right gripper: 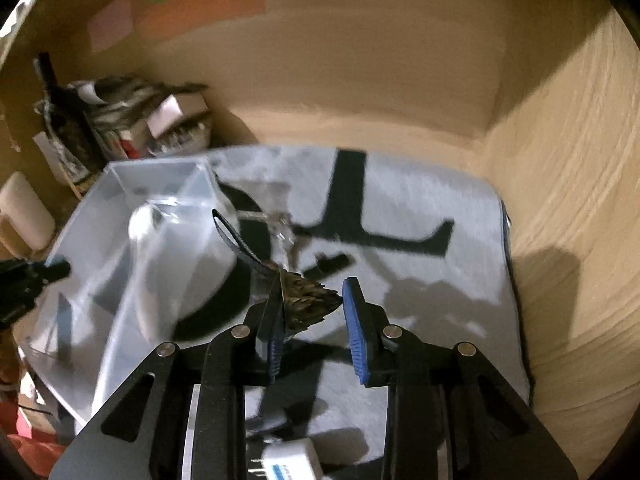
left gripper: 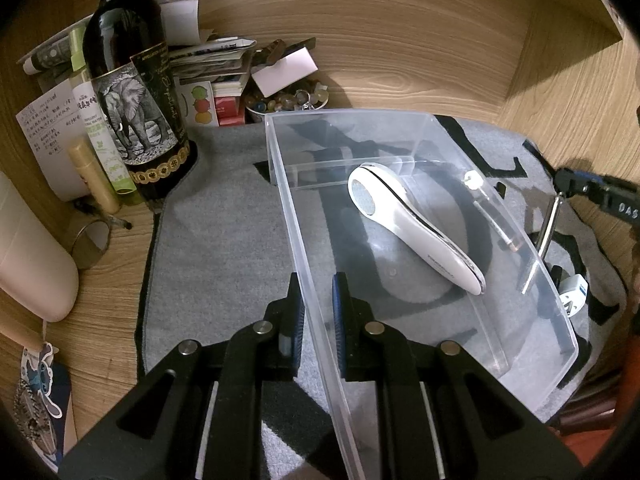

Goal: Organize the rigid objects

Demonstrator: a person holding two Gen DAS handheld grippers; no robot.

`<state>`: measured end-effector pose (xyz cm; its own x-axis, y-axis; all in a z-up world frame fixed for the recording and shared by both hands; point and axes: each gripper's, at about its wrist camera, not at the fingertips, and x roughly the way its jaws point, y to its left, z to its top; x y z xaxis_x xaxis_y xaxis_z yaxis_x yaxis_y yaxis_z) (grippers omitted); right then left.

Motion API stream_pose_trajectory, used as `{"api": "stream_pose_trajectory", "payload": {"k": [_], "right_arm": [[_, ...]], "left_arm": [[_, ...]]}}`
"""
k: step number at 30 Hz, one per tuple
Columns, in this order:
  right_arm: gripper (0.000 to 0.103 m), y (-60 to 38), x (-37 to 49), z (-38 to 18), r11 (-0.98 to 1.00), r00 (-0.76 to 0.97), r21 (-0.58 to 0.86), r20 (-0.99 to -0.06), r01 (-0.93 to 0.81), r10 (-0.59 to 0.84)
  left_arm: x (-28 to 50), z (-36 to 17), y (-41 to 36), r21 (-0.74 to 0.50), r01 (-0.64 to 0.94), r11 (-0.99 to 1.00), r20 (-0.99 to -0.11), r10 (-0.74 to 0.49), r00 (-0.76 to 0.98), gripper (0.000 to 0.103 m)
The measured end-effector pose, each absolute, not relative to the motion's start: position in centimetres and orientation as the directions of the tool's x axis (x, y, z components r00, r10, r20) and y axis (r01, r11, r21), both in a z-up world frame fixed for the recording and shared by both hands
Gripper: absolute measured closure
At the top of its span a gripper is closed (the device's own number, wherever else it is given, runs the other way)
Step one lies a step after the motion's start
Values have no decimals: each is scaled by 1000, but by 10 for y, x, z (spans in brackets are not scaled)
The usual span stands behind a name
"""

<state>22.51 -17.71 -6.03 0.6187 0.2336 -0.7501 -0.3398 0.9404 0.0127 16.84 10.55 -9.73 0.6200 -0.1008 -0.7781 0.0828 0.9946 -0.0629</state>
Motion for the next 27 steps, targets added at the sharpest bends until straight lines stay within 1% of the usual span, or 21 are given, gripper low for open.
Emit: {"api": "stream_pose_trajectory", "payload": {"k": [11,19,22,27], "right_arm": [[78,-125,214,-38,882,635,-1,-694,-471,339],[78,-84,216,-45,830,588,-3,-707,-557,392],[77,-73,215,-47,822,593,-36,-710,-568,378],[73,-60,217,-62,809,551,-44,-753,-586,359]], "left_arm": [[168,-98,105,-63,82,995,-777,-101,621,91],[168,-97,105,-63,81,995,-777,-100,621,91],[168,-97,104,-62,82,995,-777,-100,621,91],[169,-97,102,-60,82,995,-775,-98,624,91]]}}
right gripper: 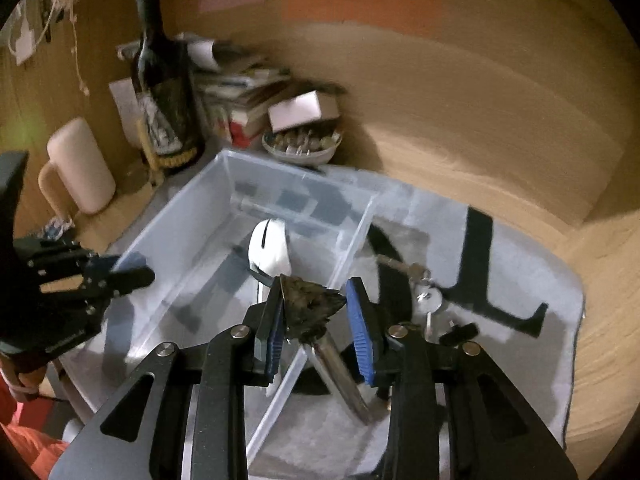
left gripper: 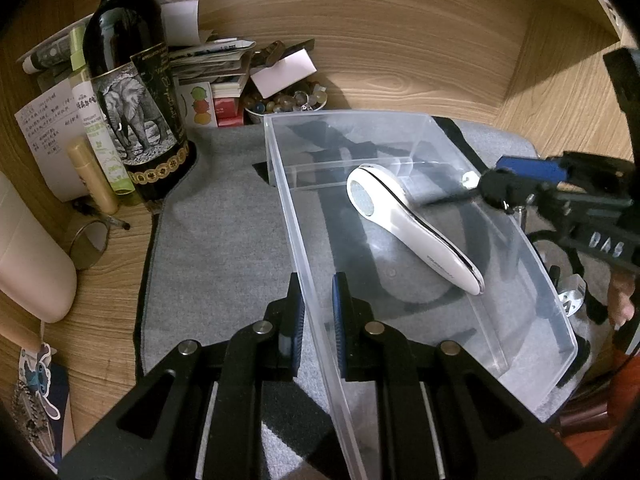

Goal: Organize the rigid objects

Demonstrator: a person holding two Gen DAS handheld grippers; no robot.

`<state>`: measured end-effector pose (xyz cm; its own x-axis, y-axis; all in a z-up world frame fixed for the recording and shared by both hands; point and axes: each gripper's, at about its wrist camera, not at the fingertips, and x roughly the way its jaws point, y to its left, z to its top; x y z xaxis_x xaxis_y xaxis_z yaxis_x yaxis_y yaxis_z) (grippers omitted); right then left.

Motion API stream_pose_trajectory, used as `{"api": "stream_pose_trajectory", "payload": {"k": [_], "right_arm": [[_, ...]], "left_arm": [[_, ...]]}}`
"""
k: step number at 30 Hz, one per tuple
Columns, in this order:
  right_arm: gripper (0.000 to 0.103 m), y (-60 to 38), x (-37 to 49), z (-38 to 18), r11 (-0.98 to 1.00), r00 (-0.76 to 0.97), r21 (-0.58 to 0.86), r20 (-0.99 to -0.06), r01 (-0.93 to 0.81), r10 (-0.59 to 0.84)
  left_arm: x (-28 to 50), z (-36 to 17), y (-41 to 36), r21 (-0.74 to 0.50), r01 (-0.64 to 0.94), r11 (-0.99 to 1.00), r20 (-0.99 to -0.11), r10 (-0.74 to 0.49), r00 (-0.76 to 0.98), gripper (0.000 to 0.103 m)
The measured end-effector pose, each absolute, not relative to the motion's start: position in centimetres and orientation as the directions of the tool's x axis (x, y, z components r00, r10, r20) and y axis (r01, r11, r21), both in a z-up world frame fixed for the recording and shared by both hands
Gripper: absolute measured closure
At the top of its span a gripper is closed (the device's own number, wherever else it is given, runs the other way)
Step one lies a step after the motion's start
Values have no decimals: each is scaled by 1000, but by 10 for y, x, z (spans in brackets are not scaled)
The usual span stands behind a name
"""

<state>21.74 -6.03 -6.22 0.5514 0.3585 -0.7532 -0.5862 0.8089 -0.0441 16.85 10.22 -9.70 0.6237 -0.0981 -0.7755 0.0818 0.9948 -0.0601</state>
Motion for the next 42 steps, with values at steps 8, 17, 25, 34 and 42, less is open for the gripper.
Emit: {"api": "stream_pose_trajectory", "payload": {"k": [8,17,25,34,42], "right_arm": [[59,-50,202,-70,768,531,-72,-763,-636,369],[59,-80,204,-49,812,593,-59,-714,-581,372],[59,-121,222,-66,881,595,-28,-748,-472,295],[64,-122,234,-108,874,502,-8,-821,-486,272],[81,-98,241,-120,827,459,-25,-841,-561,286]], "left_arm": [[168,-97,102,-58,82,995,-776,-97,624,91],[168,-97,102,-56,81,995,-776,-94,623,90],[169,-96,100,-49,73,996,-778,-84,623,90],[169,-97,99,-47,62,997,-780,-75,622,90],[169,-97,99,-46,60,997,-780,-74,621,90]]}}
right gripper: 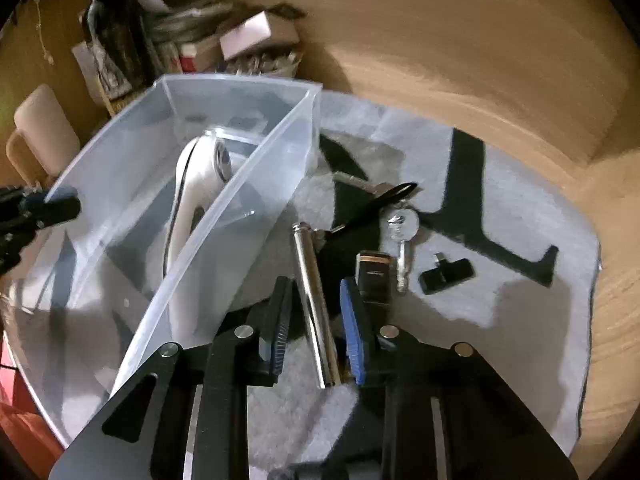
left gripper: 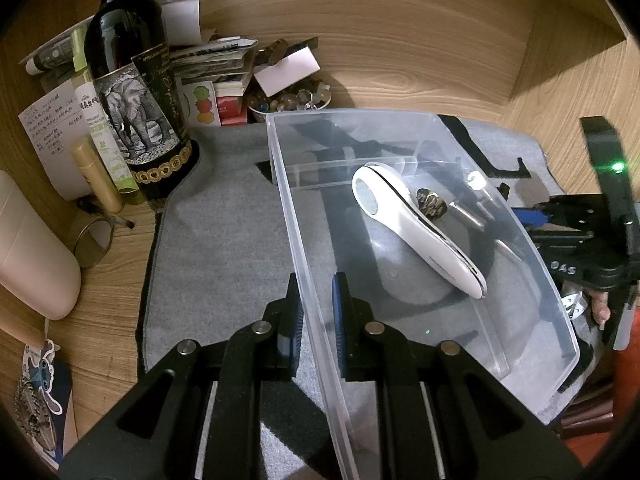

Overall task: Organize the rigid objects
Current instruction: 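Grasp the silver metal cylinder with the right gripper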

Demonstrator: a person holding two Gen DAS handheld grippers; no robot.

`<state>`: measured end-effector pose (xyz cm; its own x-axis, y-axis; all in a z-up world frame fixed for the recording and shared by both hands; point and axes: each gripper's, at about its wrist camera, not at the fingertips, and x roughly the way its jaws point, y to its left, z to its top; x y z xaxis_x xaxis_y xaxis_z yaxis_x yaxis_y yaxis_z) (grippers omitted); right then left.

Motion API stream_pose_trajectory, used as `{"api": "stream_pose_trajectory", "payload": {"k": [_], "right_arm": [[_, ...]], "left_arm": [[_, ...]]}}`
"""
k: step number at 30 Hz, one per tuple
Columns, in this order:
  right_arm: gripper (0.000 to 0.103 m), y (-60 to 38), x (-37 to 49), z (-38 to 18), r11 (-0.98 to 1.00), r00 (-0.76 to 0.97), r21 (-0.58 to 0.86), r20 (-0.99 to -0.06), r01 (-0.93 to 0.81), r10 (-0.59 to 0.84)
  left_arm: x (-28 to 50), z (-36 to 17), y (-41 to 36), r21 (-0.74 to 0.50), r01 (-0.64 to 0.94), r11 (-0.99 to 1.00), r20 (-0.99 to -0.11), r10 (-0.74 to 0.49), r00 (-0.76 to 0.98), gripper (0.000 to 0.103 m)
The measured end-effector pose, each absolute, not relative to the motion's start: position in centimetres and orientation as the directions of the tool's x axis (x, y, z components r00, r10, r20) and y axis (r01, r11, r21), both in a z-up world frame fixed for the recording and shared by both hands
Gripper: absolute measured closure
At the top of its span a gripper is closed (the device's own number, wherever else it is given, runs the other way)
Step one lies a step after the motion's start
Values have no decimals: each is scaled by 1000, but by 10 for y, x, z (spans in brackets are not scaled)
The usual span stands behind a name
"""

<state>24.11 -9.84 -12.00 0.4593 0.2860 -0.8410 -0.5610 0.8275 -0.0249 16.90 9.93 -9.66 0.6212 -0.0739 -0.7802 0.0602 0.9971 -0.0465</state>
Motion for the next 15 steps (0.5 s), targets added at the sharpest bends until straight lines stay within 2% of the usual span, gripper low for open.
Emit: {"api": "stream_pose_trajectory", "payload": {"k": [7,15], "right_arm": [[88,-96,254,-139,833,408,-10,-875,-553,260],[89,-107,246,-127,847,451,-14,-851,-532,269]], "left_arm": [[169,-97,99,-49,60,997,-780,-75,621,90],[169,-98,99,-47,61,997,-780,-74,621,90]]}}
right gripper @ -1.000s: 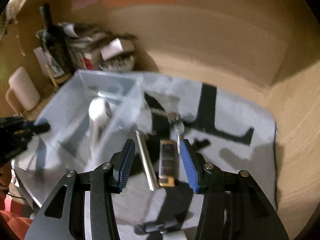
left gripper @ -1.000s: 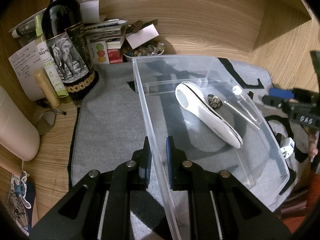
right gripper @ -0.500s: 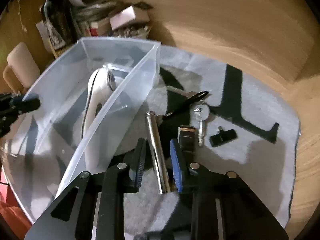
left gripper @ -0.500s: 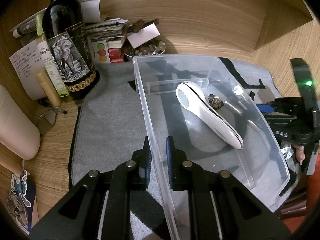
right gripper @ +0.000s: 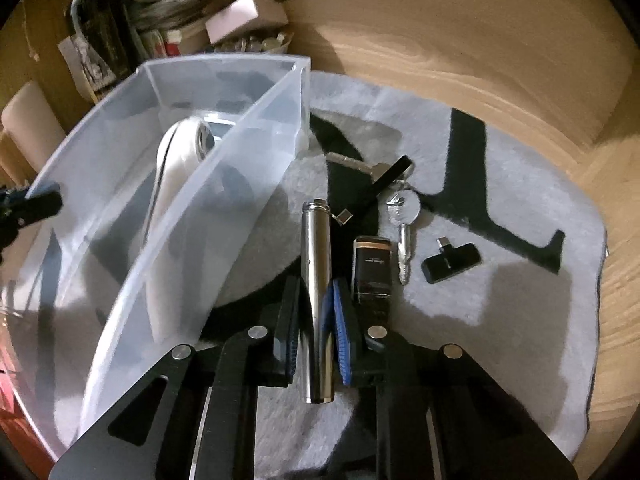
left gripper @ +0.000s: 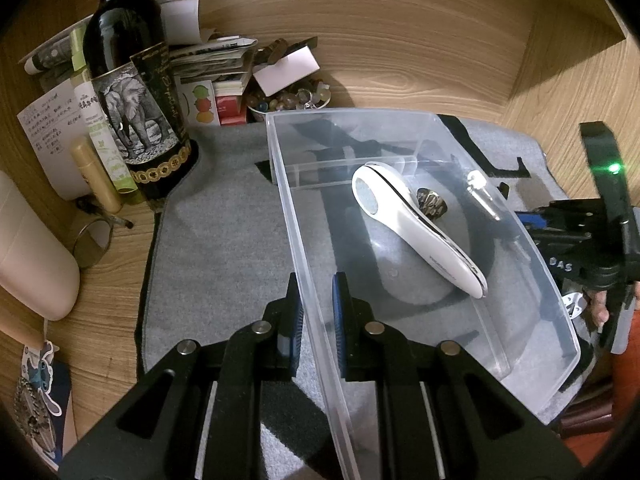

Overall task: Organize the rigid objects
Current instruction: 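Grasp the silver metal cylinder with the right gripper, then carry the silver cylinder into the clear box and release it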

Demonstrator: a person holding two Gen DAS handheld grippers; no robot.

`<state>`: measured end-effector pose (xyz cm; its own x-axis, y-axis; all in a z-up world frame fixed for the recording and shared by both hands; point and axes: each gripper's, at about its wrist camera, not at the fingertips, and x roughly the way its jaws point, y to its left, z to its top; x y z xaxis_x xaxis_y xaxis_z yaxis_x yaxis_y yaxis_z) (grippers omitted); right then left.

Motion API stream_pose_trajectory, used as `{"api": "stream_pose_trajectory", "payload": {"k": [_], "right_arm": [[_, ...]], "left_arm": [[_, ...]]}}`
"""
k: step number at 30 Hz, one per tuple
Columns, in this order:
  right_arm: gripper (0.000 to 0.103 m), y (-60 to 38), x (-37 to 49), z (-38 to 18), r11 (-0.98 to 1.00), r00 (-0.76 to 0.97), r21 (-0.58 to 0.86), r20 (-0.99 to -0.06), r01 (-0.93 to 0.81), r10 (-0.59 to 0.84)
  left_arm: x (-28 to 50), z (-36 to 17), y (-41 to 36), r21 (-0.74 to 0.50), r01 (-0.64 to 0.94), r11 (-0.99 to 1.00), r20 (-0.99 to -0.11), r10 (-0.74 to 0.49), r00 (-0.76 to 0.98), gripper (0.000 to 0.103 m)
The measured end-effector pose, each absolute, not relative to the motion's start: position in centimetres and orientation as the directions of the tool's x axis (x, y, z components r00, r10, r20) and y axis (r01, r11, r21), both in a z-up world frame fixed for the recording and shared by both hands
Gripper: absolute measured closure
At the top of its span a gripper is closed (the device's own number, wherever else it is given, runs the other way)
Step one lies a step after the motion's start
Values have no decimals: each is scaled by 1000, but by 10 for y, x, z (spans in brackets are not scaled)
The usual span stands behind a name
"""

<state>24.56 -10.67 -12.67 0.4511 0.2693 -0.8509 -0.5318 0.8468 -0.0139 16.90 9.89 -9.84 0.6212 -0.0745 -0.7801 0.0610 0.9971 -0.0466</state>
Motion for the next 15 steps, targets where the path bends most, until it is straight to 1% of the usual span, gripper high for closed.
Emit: {"api": "stream_pose_trajectory", "payload": {"k": [5,15], "right_arm": [[89,-116,235,-102,854,507,-25,-814,-520,284],[89,-120,218,-48,869,629,-35,-705,-493,329]], "left_arm": [[169,-98,99,-47,60,997,-780,-74,622,90],[169,-98,99,-47,61,997,-780,-75,621,90]]}}
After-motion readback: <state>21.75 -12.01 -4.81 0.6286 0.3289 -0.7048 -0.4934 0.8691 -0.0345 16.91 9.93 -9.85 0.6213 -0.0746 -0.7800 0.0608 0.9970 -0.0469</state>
